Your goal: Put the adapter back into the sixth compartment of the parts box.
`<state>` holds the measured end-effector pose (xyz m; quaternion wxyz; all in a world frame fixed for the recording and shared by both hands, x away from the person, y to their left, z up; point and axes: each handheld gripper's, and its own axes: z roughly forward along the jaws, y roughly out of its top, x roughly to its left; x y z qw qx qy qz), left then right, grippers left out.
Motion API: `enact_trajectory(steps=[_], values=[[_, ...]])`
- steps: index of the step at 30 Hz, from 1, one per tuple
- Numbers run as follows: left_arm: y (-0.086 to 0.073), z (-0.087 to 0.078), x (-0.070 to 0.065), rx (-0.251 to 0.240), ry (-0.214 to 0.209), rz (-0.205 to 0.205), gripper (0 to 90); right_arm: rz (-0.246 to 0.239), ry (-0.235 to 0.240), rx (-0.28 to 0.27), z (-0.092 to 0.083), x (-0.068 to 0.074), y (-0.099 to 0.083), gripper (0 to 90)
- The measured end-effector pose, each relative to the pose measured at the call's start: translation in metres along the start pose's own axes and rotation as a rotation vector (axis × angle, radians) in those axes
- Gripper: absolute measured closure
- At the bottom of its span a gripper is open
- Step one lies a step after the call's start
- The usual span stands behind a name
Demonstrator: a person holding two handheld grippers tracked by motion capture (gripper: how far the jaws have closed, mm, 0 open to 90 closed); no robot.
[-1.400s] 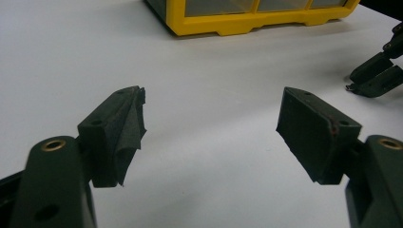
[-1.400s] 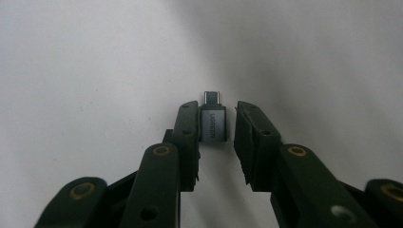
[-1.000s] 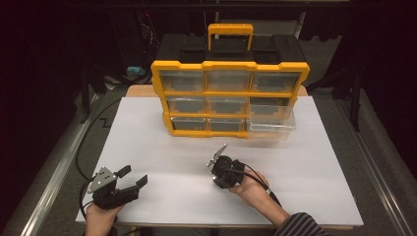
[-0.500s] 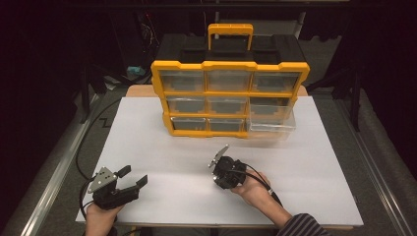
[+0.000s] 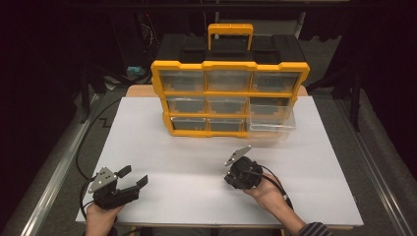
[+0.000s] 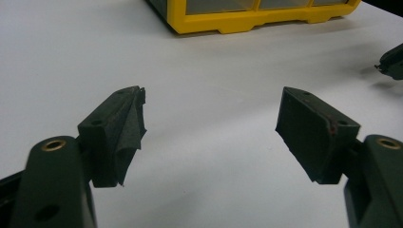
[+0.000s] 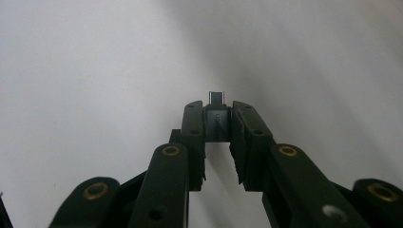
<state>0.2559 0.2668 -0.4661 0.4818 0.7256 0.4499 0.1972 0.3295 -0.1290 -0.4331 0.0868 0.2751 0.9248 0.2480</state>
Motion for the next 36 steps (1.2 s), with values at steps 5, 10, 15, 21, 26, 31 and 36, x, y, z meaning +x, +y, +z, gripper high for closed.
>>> enact_trajectory(steps=[5,10,15,21,26,31,36], values=[[0.0,0.0,0.0,0.0,0.001,0.0,25.5,0.039,0.003,-0.044,-0.008,-0.005,-0.012,76.8],[0.0,0.0,0.0,0.0,0.001,-0.001,25.5,0.075,0.007,-0.086,-0.015,-0.01,-0.022,76.8],[0.0,0.0,0.0,-0.001,0.003,0.0,25.5,0.113,-0.004,-0.155,-0.029,-0.019,-0.04,76.8],[0.0,0.0,0.0,-0.002,0.006,-0.002,25.6,0.154,-0.022,-0.23,-0.043,-0.025,-0.059,76.8],[0.0,0.0,0.0,-0.004,0.008,-0.001,25.5,0.204,-0.021,-0.278,-0.051,-0.032,-0.073,76.8],[0.0,0.0,0.0,-0.006,0.01,-0.004,25.5,0.238,-0.021,-0.315,-0.055,-0.037,-0.084,76.8],[0.0,-0.001,0.001,-0.01,0.012,-0.007,25.5,0.266,-0.025,-0.356,-0.06,-0.04,-0.093,76.8]])
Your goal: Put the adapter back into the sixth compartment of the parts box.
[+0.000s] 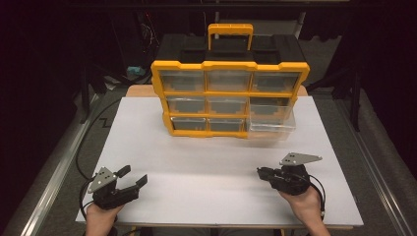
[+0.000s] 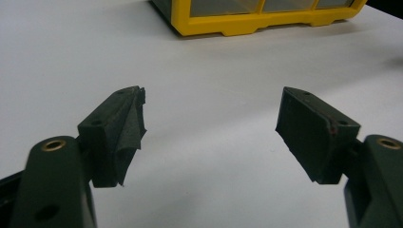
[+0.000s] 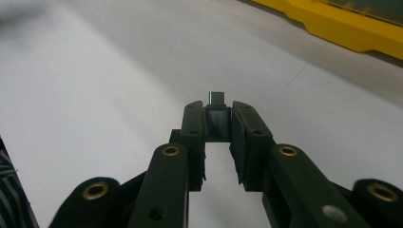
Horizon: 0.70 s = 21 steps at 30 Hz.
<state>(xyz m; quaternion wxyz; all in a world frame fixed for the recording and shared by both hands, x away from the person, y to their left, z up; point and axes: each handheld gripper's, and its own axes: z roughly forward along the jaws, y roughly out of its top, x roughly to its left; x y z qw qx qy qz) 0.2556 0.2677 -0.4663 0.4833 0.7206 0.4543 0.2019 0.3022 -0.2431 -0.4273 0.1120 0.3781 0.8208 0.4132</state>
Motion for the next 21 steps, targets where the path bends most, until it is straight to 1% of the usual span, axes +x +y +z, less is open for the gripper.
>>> enact_trajectory(steps=[2,3,4,5,6,7,10,12,14,15,21], values=[[0.0,0.0,0.0,0.0,0.0,-0.001,25.5,0.005,-0.002,-0.008,-0.002,-0.001,-0.001,76.8],[0.0,0.0,0.0,0.001,0.0,0.0,25.5,0.011,-0.001,-0.018,-0.003,-0.002,-0.001,76.8],[0.0,0.0,0.0,0.001,0.0,0.001,25.5,0.019,-0.001,-0.038,-0.007,-0.004,-0.002,76.8],[0.0,0.0,0.0,0.001,0.0,0.001,25.5,0.019,-0.001,-0.038,-0.007,-0.004,-0.002,76.8],[0.0,0.0,0.0,0.001,0.0,0.001,25.5,0.028,-0.002,-0.054,-0.011,-0.005,-0.002,76.8],[0.0,0.0,0.0,0.001,0.001,0.001,25.5,0.028,-0.002,-0.054,-0.011,-0.005,-0.002,76.8],[0.0,0.0,0.0,0.002,0.001,0.001,25.5,0.034,-0.006,-0.079,-0.017,-0.007,-0.002,76.8],[0.0,0.0,0.0,0.003,0.0,0.002,25.5,0.036,-0.007,-0.108,-0.022,-0.009,-0.001,76.8],[0.0,0.0,0.0,0.002,0.0,0.002,25.5,0.042,-0.007,-0.11,-0.024,-0.009,-0.001,76.8],[0.0,0.0,0.0,0.003,0.0,-0.001,25.5,0.039,-0.013,-0.123,-0.026,-0.01,0.0,76.8],[0.0,0.001,0.0,0.003,0.001,-0.002,25.4,0.03,-0.017,-0.146,-0.032,-0.009,0.006,76.8]])
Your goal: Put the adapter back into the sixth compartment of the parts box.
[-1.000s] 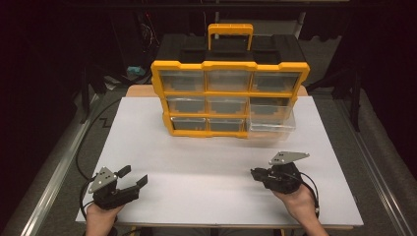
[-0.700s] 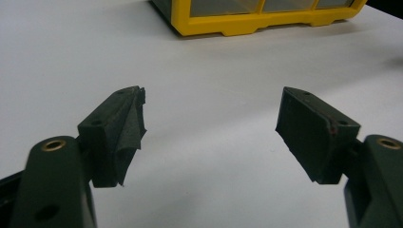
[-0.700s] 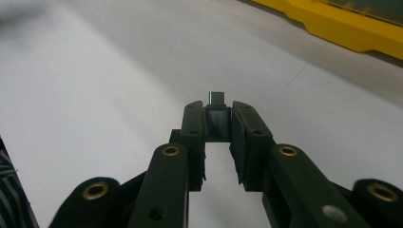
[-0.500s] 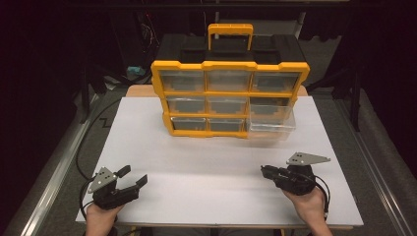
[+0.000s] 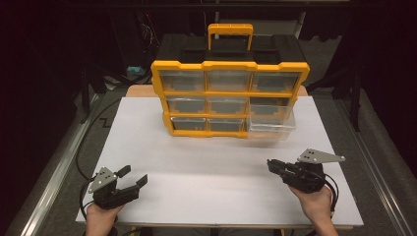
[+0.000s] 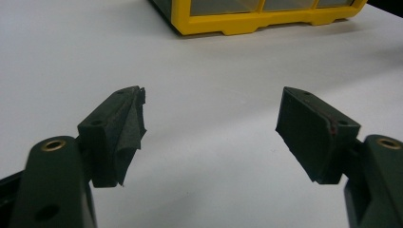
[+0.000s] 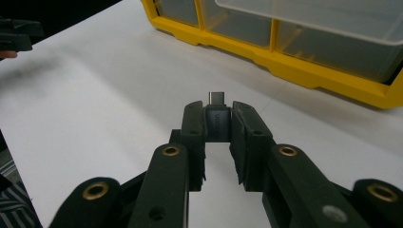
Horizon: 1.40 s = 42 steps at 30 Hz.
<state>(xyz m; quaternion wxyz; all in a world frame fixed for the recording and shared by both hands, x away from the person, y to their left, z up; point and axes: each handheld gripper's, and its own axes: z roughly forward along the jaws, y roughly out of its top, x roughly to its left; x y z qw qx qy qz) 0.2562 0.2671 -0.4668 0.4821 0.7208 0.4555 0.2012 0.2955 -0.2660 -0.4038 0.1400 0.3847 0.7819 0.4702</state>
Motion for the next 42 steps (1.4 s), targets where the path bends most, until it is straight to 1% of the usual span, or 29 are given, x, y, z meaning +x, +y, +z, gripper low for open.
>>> enact_trajectory(steps=[5,6,12,14,22,27,33,35,38,42], values=[[0.0,0.0,0.0,0.002,0.0,0.0,25.5,-0.013,-0.002,-0.013,-0.003,0.001,0.006,76.8],[0.0,0.0,0.0,0.001,0.0,0.0,25.5,-0.023,-0.005,-0.023,-0.004,0.002,0.01,76.8],[0.0,0.0,0.0,0.001,0.0,-0.001,25.5,-0.028,0.0,-0.046,-0.01,0.002,0.021,76.8],[0.0,0.0,0.0,0.0,-0.001,-0.002,25.4,-0.028,0.006,-0.057,-0.014,0.001,0.027,76.8],[0.0,0.0,0.0,0.0,-0.001,-0.002,25.3,-0.034,0.01,-0.067,-0.021,0.001,0.039,76.8],[0.0,0.0,0.0,-0.001,-0.001,-0.003,25.3,-0.032,0.025,-0.08,-0.025,-0.001,0.046,76.8],[0.0,0.0,0.0,0.0,0.0,-0.001,25.3,-0.048,0.031,-0.09,-0.032,0.0,0.062,76.8],[0.0,0.0,0.0,0.001,0.0,0.0,25.3,-0.051,0.031,-0.092,-0.033,0.001,0.065,76.8],[0.0,0.0,0.0,0.001,0.0,0.0,25.3,-0.066,0.028,-0.102,-0.037,0.002,0.075,76.8],[0.0,0.0,0.0,0.002,0.0,0.001,25.3,-0.066,0.026,-0.111,-0.039,0.0,0.081,76.8]])
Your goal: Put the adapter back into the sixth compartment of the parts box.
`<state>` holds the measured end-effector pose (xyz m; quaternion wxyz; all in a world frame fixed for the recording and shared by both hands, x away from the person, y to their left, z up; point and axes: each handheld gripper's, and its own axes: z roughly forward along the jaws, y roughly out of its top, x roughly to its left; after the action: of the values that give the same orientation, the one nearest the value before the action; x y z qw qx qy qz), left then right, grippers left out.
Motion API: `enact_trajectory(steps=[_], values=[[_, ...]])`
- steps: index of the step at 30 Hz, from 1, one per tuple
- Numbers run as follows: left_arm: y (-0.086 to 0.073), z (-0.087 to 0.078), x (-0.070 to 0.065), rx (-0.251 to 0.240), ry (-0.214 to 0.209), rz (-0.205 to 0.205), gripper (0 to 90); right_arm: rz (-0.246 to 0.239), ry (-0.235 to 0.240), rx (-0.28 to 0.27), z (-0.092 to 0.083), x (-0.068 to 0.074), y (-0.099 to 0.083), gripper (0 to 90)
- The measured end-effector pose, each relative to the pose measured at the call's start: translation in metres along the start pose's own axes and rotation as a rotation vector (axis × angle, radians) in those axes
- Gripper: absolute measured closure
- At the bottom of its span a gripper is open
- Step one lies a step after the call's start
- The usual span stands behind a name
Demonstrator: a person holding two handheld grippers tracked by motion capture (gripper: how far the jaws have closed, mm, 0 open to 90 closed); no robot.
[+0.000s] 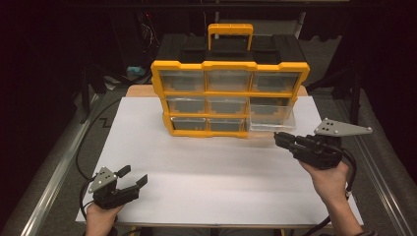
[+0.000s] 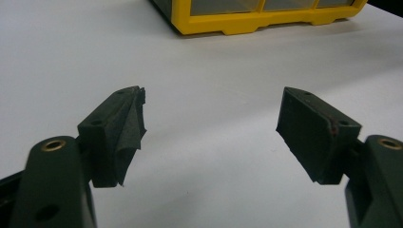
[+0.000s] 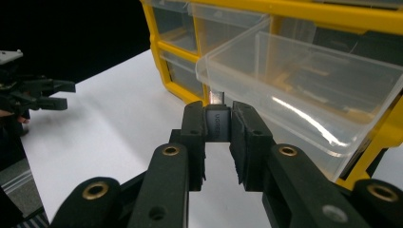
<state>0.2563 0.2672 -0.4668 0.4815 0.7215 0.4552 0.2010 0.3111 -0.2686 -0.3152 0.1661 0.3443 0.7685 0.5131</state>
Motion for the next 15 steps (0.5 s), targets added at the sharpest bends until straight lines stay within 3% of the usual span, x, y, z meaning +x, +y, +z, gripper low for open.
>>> enact_trajectory(steps=[9,15], values=[[0.0,0.0,0.0,0.003,0.0,0.002,25.4,-0.034,-0.021,0.011,0.005,-0.002,0.022,76.8],[0.0,0.0,0.0,0.004,0.0,0.002,25.4,-0.032,-0.04,0.014,0.01,-0.006,0.032,76.8]])
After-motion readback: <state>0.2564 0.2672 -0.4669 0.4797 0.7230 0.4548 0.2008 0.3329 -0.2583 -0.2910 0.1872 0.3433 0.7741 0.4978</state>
